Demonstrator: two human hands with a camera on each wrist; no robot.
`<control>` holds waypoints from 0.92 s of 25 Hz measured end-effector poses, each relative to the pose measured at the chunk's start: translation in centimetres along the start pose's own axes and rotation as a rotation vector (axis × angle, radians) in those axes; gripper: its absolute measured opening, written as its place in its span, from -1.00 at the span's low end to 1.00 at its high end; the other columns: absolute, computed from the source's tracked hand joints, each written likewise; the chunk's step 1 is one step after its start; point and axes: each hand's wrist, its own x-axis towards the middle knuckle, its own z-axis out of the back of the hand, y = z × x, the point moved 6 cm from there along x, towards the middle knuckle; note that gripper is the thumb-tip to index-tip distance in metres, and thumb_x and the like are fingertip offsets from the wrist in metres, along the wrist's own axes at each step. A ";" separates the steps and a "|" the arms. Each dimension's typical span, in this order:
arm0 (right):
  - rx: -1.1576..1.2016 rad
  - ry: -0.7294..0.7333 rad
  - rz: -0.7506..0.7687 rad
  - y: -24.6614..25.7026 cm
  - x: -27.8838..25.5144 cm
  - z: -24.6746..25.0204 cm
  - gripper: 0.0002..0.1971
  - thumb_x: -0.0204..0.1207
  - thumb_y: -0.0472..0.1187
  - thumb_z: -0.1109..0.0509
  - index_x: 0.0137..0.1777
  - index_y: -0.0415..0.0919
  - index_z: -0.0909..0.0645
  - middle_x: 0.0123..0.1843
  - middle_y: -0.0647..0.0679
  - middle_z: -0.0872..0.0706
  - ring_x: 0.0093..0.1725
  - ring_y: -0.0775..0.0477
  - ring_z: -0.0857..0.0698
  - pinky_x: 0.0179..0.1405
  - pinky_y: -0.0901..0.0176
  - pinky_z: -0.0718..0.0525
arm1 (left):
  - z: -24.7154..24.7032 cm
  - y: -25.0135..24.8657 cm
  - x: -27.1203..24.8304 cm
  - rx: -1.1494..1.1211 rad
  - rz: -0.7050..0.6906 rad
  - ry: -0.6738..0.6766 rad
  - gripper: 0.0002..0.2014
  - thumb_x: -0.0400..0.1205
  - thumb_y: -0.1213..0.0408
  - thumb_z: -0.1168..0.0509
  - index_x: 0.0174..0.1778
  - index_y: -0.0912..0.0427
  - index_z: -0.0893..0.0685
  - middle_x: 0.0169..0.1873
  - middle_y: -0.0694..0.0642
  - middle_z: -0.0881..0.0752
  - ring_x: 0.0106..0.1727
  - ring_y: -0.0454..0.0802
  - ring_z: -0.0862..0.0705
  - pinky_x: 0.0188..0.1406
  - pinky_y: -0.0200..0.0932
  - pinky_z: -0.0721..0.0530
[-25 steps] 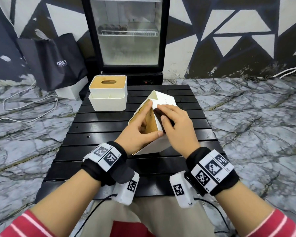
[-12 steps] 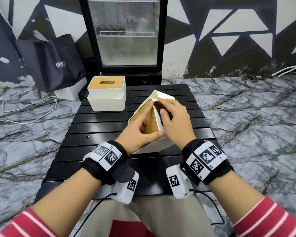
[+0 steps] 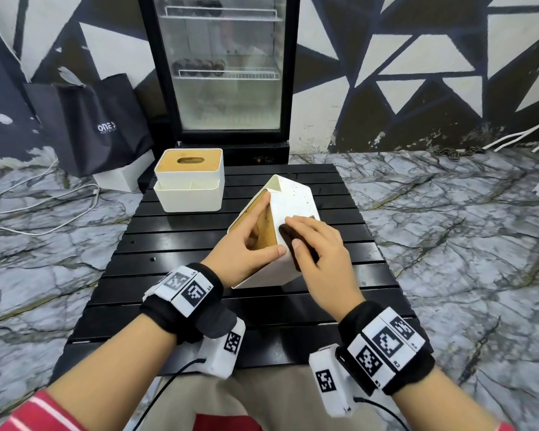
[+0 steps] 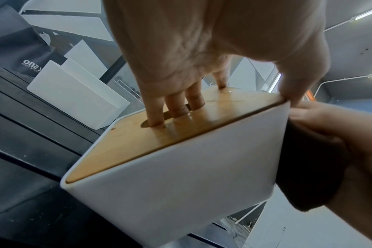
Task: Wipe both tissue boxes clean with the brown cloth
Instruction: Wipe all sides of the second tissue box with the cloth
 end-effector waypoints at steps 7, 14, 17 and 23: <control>-0.030 -0.023 -0.091 -1.7 2.0 1.1 -0.67 0.57 -0.33 -0.22 0.29 -0.10 -0.59 0.25 0.08 -0.60 0.33 -0.04 -0.43 0.23 0.52 -0.22 | 0.1 -0.3 0.5 0.008 -0.007 -0.010 -0.19 0.55 0.40 -0.39 0.44 -0.39 -0.06 0.31 0.05 -0.51 0.14 -0.17 -0.58 0.06 -0.55 -0.55; -0.020 -0.028 0.020 0.8 0.6 -0.5 -0.63 0.55 -0.18 -0.13 0.33 -0.05 -0.55 0.27 0.11 -0.57 0.30 0.09 -0.35 0.29 0.56 -0.17 | 0.0 -0.4 0.4 -0.011 -0.004 -0.017 -0.13 0.36 0.10 -0.42 0.49 -0.41 -0.06 0.39 0.01 -0.53 0.28 -0.09 -0.60 0.37 -0.16 -0.54; -0.015 -0.030 0.084 0.3 -0.3 -0.1 -0.60 0.55 -0.06 -0.08 0.33 -0.01 -0.55 0.26 0.20 -0.54 0.31 0.17 -0.35 0.35 0.59 -0.17 | 0.1 -0.4 0.3 -0.012 0.001 -0.010 -0.14 0.35 0.08 -0.42 0.46 -0.45 -0.07 0.40 -0.01 -0.52 0.31 -0.08 -0.59 0.36 -0.17 -0.54; -0.037 -0.037 -0.010 -2.1 1.2 1.4 -0.65 0.54 -0.16 -0.16 0.27 -0.05 -0.60 0.21 0.14 -0.58 0.31 0.01 -0.45 0.26 0.63 -0.21 | 0.1 -0.5 0.5 -0.033 -0.001 -0.014 -0.15 0.40 0.20 -0.45 0.43 -0.44 -0.09 0.45 0.02 -0.47 0.27 -0.10 -0.58 0.22 -0.38 -0.57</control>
